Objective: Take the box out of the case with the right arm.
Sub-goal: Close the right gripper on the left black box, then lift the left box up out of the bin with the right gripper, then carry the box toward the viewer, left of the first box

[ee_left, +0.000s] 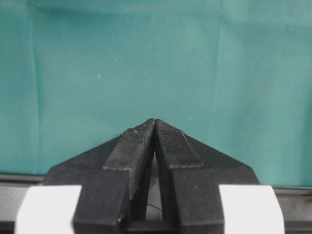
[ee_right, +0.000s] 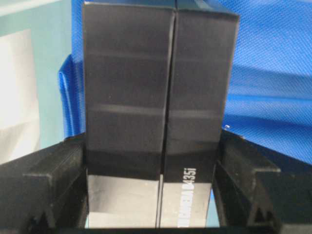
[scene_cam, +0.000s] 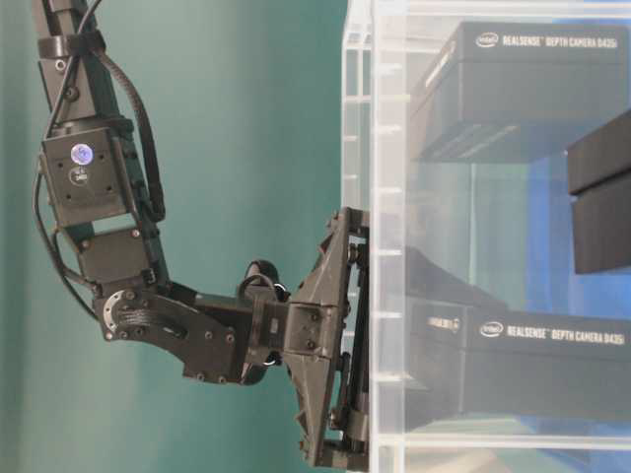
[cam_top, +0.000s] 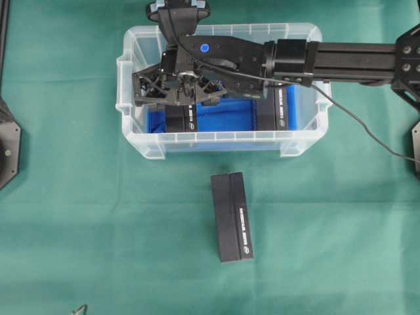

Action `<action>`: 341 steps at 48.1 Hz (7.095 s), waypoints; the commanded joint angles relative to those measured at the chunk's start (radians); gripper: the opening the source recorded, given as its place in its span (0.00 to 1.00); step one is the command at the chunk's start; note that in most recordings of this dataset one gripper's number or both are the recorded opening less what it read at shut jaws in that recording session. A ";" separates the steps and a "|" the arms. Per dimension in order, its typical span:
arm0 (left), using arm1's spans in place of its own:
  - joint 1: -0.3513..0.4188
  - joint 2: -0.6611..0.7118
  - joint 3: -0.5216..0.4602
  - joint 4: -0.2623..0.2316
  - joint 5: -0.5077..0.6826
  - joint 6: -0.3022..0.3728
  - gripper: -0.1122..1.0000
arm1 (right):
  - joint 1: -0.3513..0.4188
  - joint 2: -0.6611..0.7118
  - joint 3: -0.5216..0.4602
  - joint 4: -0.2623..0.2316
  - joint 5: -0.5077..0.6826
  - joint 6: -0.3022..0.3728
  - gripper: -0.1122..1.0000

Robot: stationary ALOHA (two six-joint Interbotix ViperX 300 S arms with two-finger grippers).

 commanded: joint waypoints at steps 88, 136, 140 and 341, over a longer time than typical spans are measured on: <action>-0.003 -0.005 -0.018 0.003 -0.003 0.002 0.10 | 0.040 -0.115 -0.551 -0.210 0.479 -0.040 0.71; -0.003 -0.006 -0.018 0.003 -0.003 0.002 0.10 | 0.040 -0.115 -0.551 -0.210 0.477 -0.040 0.71; -0.003 -0.005 -0.018 0.003 -0.003 0.002 0.10 | 0.040 -0.115 -0.551 -0.210 0.479 -0.040 0.71; -0.003 -0.008 -0.018 0.003 -0.003 0.000 0.10 | 0.391 -0.031 -0.571 -0.141 0.597 0.256 0.71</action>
